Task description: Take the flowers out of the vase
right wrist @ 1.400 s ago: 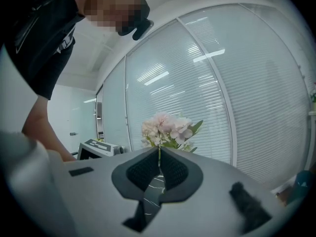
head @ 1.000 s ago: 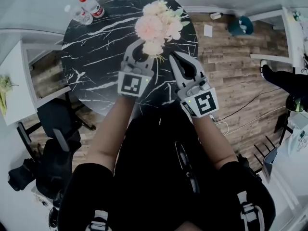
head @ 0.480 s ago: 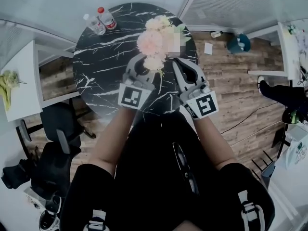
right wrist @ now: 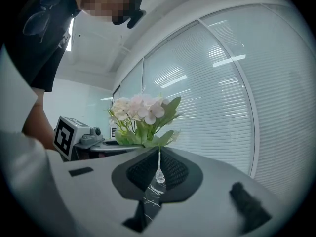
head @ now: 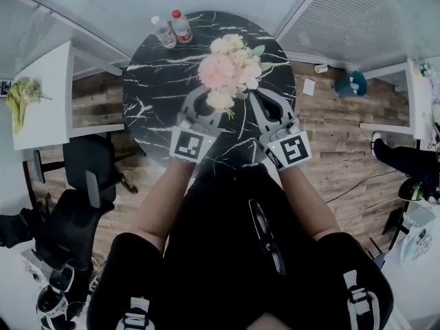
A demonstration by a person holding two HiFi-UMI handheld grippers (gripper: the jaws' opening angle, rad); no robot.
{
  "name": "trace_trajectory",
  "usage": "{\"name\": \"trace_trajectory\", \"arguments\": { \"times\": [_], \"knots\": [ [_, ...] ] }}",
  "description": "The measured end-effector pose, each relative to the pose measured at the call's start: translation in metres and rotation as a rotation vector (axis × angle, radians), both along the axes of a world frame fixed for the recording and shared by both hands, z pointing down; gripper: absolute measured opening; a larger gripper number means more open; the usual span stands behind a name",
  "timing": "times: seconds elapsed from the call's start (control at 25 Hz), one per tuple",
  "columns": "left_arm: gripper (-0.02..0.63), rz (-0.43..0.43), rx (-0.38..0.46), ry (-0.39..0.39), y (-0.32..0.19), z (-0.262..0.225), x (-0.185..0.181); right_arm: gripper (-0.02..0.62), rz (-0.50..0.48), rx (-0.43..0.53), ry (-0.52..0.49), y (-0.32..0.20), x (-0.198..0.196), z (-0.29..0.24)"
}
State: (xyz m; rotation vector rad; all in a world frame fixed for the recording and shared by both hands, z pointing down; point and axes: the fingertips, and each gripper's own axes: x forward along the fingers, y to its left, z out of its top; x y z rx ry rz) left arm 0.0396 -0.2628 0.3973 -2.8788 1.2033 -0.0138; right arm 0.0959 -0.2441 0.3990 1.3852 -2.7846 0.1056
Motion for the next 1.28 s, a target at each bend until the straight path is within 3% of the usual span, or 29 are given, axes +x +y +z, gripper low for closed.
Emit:
{"name": "trace_trajectory", "arguments": {
  "times": [0.84, 1.28],
  "knots": [
    [0.038, -0.130, -0.196, -0.075, 0.021, 0.072, -0.078, 0.020, -0.121, -0.104, 0.020, -0.002, -0.077, 0.066],
    [0.038, -0.175, -0.386, -0.097, 0.039, 0.133, -0.101, 0.020, -0.138, -0.230, 0.026, 0.010, -0.101, 0.112]
  ]
}}
